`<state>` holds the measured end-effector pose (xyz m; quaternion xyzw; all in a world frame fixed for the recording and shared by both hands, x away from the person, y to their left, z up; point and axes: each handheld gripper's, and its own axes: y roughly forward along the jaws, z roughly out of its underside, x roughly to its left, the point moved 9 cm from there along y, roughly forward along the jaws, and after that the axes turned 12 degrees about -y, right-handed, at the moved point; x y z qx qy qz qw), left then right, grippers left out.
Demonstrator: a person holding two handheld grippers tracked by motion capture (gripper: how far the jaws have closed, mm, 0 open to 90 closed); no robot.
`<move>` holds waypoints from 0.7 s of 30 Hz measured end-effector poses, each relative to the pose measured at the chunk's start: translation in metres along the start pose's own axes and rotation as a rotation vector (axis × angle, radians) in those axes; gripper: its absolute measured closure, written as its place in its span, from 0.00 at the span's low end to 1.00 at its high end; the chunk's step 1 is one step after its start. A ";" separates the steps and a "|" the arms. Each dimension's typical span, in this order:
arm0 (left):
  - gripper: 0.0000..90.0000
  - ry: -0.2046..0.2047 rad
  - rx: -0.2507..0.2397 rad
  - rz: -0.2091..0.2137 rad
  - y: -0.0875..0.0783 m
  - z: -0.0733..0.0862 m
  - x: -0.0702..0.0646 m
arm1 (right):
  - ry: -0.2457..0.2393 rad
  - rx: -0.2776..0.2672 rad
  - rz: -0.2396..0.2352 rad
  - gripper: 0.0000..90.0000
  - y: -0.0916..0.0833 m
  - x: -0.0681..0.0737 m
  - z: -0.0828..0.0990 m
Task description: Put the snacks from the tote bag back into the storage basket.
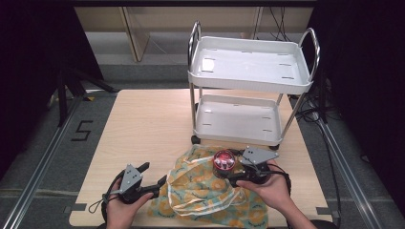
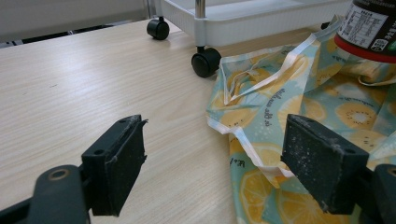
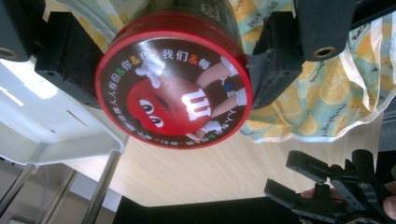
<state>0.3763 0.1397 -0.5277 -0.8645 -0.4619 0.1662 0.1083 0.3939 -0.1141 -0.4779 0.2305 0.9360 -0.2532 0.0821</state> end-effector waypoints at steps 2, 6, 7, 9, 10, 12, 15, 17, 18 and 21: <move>0.23 0.006 -0.008 0.009 0.001 -0.001 0.000 | -0.015 -0.011 0.003 0.29 0.001 -0.001 -0.001; 0.23 0.002 -0.008 0.002 0.001 -0.001 0.000 | -0.005 -0.001 0.004 0.29 -0.001 -0.002 -0.001; 0.23 0.002 -0.008 -0.001 0.001 -0.001 0.001 | -0.023 -0.006 0.015 0.29 -0.001 -0.004 -0.002; 0.23 0.008 -0.009 0.000 0.001 -0.002 0.001 | -0.011 -0.010 0.004 0.29 0.000 -0.002 -0.004; 0.23 0.006 -0.014 0.006 0.002 -0.002 0.001 | -0.029 -0.013 0.003 0.29 0.001 -0.003 -0.004; 0.23 -0.014 -0.008 -0.010 0.001 -0.001 0.002 | -0.003 -0.013 0.004 0.29 0.001 -0.001 -0.005; 0.23 -0.004 -0.014 -0.001 0.001 -0.002 0.002 | -0.012 -0.009 0.007 0.29 0.002 -0.003 -0.005; 0.25 -0.012 -0.015 -0.008 0.000 -0.002 0.002 | -0.012 -0.012 0.007 0.29 0.001 -0.004 -0.005; 0.25 -0.010 -0.020 0.000 0.000 -0.003 0.002 | -0.009 -0.012 0.010 0.29 0.000 -0.005 -0.005; 0.25 -0.017 -0.016 -0.009 0.000 -0.002 0.001 | -0.018 -0.008 0.024 0.29 -0.001 -0.007 -0.004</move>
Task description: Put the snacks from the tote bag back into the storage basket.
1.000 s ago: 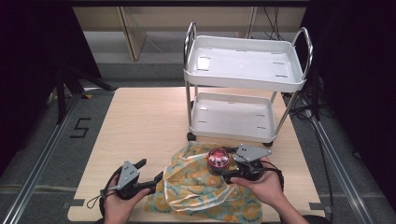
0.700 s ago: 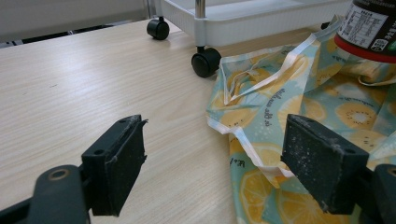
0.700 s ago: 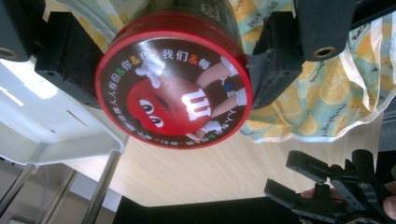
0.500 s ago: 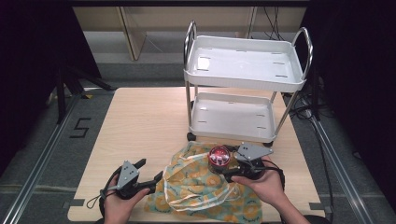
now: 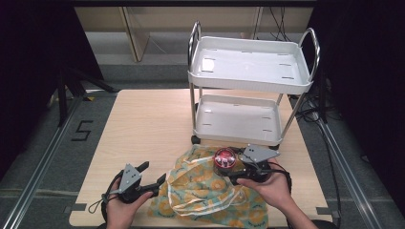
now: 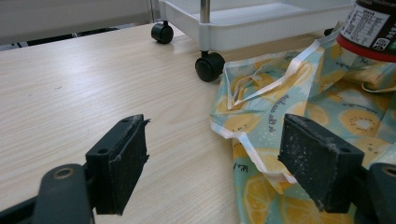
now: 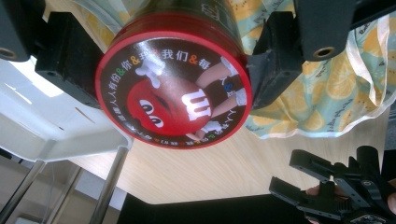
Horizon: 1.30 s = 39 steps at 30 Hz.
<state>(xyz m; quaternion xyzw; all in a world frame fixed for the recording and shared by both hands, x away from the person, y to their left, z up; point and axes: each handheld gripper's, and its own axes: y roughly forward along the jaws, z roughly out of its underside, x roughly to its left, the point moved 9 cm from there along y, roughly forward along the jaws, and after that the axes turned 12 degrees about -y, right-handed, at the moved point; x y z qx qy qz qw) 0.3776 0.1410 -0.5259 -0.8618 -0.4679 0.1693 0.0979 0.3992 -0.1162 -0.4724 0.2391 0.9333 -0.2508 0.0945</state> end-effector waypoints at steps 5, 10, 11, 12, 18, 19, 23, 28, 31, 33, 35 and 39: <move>0.25 0.015 -0.004 0.002 0.000 -0.001 0.000 | 0.014 0.002 -0.008 0.29 -0.001 0.000 0.000; 0.25 0.001 -0.007 0.001 -0.001 -0.001 0.001 | 0.012 0.011 -0.016 0.29 -0.001 0.000 0.001; 0.25 0.005 -0.019 0.013 0.000 -0.002 0.000 | 0.014 0.010 -0.009 0.29 0.000 -0.001 0.001; 0.25 0.006 -0.019 0.013 0.000 -0.002 0.000 | 0.014 0.010 -0.009 0.29 0.000 -0.001 0.001; 0.25 -0.003 -0.011 0.004 -0.001 -0.001 0.000 | 0.007 0.005 -0.003 0.29 -0.002 -0.002 -0.001; 0.25 -0.003 -0.013 0.004 -0.001 -0.001 0.000 | -0.004 0.005 0.007 0.29 -0.002 -0.004 -0.002; 0.25 0.004 -0.012 0.006 0.000 -0.001 0.000 | 0.000 -0.006 0.004 0.29 -0.002 -0.005 -0.003; 0.25 0.001 -0.005 0.005 -0.001 -0.001 0.000 | 0.012 -0.002 0.005 0.29 -0.005 -0.005 -0.003; 0.25 -0.002 -0.009 0.000 -0.001 -0.001 0.000 | 0.015 -0.001 0.005 0.29 -0.005 -0.005 -0.003; 0.25 -0.004 -0.012 0.000 -0.001 -0.001 0.000 | 0.013 0.004 0.000 0.29 -0.005 -0.005 -0.002; 0.25 -0.011 -0.018 -0.002 -0.001 -0.001 0.000 | 0.008 0.003 -0.001 0.29 -0.005 -0.006 -0.002; 0.25 -0.009 -0.012 -0.003 -0.001 -0.001 0.000 | 0.006 0.003 -0.004 0.29 -0.006 -0.006 -0.003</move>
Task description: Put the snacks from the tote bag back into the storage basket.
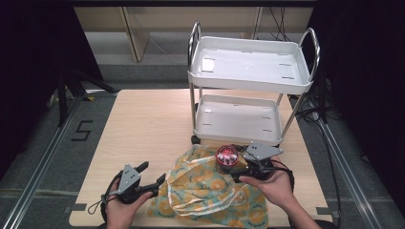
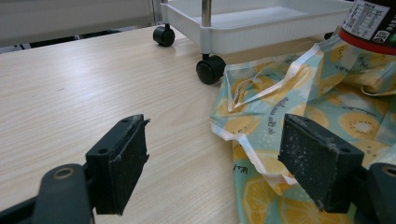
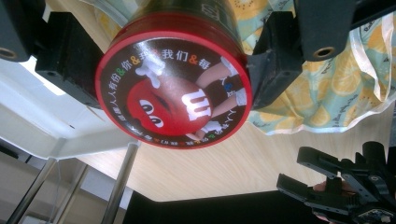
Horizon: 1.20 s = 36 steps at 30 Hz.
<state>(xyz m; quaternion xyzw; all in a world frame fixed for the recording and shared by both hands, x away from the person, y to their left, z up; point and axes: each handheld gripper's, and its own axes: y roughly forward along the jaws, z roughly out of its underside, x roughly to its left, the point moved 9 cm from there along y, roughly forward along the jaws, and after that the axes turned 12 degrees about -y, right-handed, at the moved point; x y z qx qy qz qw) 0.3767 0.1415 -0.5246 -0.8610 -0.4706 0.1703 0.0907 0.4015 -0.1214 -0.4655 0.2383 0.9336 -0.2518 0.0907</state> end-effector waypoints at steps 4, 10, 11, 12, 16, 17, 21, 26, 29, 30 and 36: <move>0.25 0.005 -0.003 0.013 0.001 0.000 -0.001 | -0.001 0.000 0.000 0.29 0.000 0.000 0.000; 0.25 0.002 -0.004 0.008 0.001 0.000 -0.001 | -0.012 -0.009 0.018 0.29 0.001 -0.002 0.000; 0.25 0.014 -0.004 0.012 0.001 -0.001 -0.001 | 0.010 -0.005 0.007 0.29 0.002 0.000 0.001; 0.25 0.022 -0.004 0.016 0.001 -0.001 -0.001 | 0.007 -0.006 0.009 0.29 0.002 0.000 0.001; 0.25 0.002 -0.005 0.007 0.001 0.000 -0.001 | 0.012 0.004 0.006 0.29 0.001 -0.001 0.003; 0.25 0.004 -0.005 0.010 0.001 0.000 -0.001 | 0.011 0.004 0.005 0.29 0.001 -0.001 0.003; 0.25 0.005 -0.006 0.011 0.001 -0.001 -0.001 | 0.020 0.008 0.010 0.29 0.001 -0.002 0.003; 0.25 0.001 -0.005 0.008 0.001 0.000 0.000 | 0.011 0.004 0.011 0.29 0.002 -0.005 0.003; 0.25 0.005 0.001 0.006 0.001 0.000 0.000 | 0.021 0.014 0.013 0.29 0.001 -0.006 0.004; 0.25 0.004 -0.002 0.007 0.001 0.000 0.000 | 0.012 0.013 0.012 0.29 0.001 -0.007 0.005; 0.25 0.010 -0.005 0.013 0.001 -0.001 0.001 | 0.023 0.001 0.035 0.29 0.001 -0.012 0.003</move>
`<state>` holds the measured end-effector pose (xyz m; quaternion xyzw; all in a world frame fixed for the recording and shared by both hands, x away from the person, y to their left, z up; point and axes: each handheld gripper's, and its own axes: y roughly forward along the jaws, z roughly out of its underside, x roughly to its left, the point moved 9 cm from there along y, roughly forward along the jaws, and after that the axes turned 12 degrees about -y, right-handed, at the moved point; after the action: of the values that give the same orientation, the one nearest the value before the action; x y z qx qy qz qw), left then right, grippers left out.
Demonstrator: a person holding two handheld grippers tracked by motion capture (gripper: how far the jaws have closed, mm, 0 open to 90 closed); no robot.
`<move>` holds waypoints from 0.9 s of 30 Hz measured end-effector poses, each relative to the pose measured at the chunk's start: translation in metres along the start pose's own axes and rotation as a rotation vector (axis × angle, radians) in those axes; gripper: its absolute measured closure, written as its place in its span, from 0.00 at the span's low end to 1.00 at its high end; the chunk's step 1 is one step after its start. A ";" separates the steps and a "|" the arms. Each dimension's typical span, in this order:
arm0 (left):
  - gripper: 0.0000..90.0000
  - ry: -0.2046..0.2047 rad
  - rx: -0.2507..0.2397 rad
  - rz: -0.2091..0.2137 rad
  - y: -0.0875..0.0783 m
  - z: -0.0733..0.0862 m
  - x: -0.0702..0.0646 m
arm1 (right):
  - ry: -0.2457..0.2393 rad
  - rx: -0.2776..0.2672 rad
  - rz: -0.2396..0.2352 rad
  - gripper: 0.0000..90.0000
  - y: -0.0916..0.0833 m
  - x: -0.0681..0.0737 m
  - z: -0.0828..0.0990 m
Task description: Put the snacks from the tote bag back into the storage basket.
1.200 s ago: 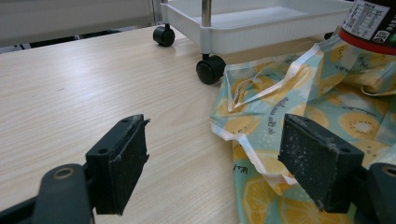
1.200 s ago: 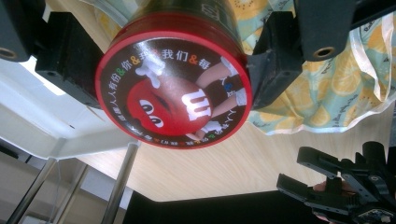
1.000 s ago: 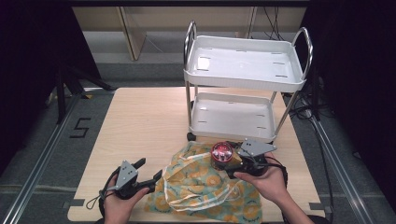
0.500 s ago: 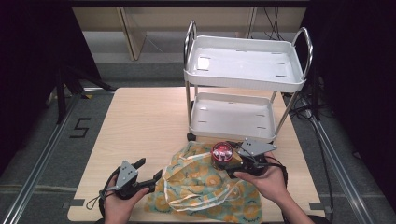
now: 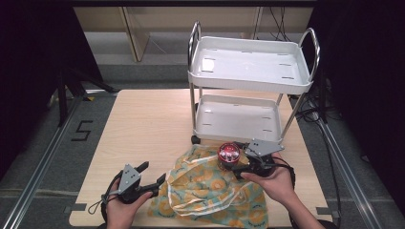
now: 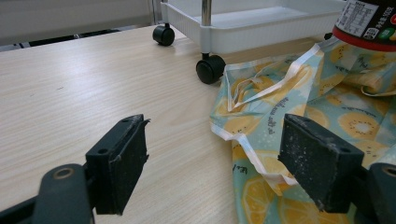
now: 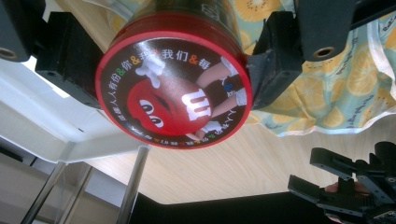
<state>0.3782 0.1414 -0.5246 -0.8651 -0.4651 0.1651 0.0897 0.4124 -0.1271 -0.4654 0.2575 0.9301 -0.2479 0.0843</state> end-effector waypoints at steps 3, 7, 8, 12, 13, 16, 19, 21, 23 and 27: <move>0.25 0.000 0.001 0.000 0.000 0.000 0.000 | -0.003 0.004 -0.004 0.29 0.000 -0.003 0.000; 0.25 0.000 0.000 -0.003 0.000 0.000 0.000 | -0.008 0.009 -0.004 0.29 0.001 -0.006 -0.001; 0.25 0.007 0.001 -0.001 0.000 0.000 0.001 | -0.009 0.005 -0.008 0.29 0.001 -0.006 -0.002; 0.25 -0.001 0.017 -0.021 -0.001 0.001 0.001 | -0.011 -0.005 0.002 0.29 0.002 -0.009 -0.004; 0.25 -0.002 0.014 -0.018 -0.001 0.001 0.001 | -0.007 -0.002 0.001 0.29 0.001 -0.009 -0.004; 0.25 -0.007 0.001 -0.005 0.000 0.001 0.001 | -0.016 0.001 0.009 0.29 0.001 -0.011 -0.006; 0.25 -0.010 0.001 -0.006 0.000 0.001 0.001 | -0.015 -0.007 0.007 0.29 0.002 -0.013 -0.008; 0.25 -0.009 0.001 -0.006 0.000 0.001 0.001 | -0.014 -0.006 0.014 0.29 0.003 -0.014 -0.009; 0.25 -0.008 0.016 -0.022 -0.001 0.002 0.001 | -0.033 -0.012 0.011 0.29 0.004 -0.016 -0.011; 0.25 -0.012 -0.002 -0.004 0.000 0.000 0.000 | -0.019 -0.007 0.012 0.29 0.004 -0.017 -0.011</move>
<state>0.3785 0.1413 -0.5250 -0.8633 -0.4674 0.1697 0.0861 0.4285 -0.1256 -0.4533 0.2606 0.9284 -0.2468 0.0956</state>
